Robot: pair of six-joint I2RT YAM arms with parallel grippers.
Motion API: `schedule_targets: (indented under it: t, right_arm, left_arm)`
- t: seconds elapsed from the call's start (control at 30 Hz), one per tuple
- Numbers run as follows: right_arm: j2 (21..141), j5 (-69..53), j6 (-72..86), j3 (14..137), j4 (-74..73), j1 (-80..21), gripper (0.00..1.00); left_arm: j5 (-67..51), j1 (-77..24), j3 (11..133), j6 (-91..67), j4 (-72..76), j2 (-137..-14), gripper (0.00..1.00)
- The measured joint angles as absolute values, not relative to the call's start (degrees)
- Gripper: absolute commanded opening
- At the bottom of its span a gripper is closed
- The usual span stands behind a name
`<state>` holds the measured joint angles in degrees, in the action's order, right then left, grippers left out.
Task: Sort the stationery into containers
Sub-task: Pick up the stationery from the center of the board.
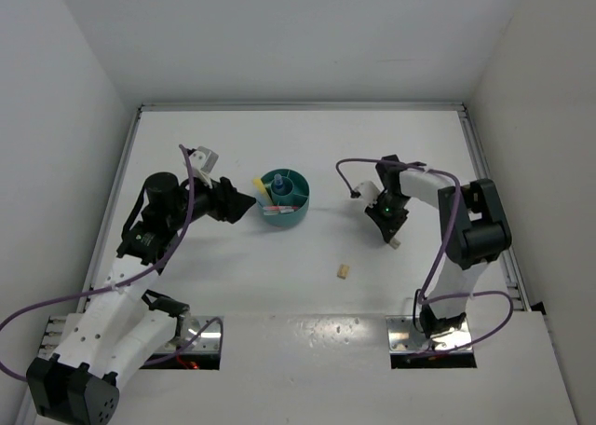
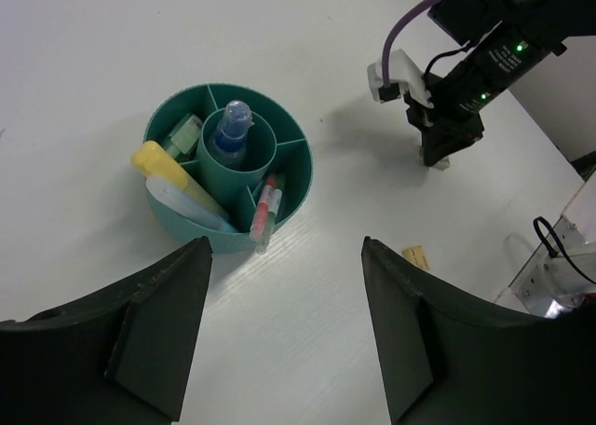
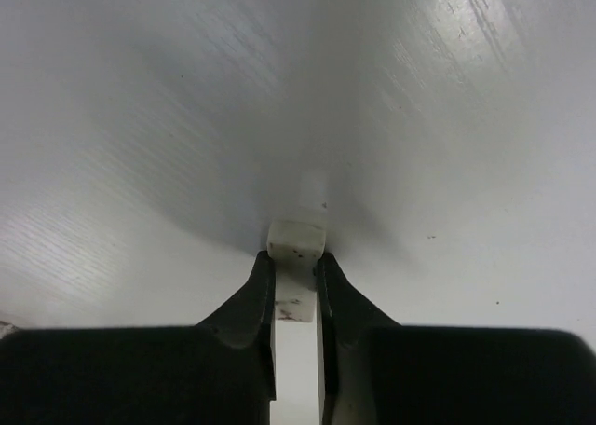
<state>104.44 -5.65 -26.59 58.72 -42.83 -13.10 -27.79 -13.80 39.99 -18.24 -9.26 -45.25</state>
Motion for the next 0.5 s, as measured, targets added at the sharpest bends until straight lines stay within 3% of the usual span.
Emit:
schedule_targets:
  t: [0.1, 0.3, 0.5]
  right_arm:
    - [104.0, -7.9, -27.2, 58.7, -42.6, -12.6, 0.0]
    - [92.9, -20.3, -25.6, 58.7, -34.6, -14.6, 0.0]
    - [88.8, -34.5, -8.0, 64.8, -8.6, -15.7, 0.0]
  left_arm:
    - [-27.7, -13.8, 40.0, -18.2, -9.3, -45.3, 0.71]
    - [-27.6, -13.8, 40.0, -18.2, -9.2, -46.1, 0.71]
    - [-26.6, -13.8, 40.0, -18.2, -9.3, -46.8, 0.71]
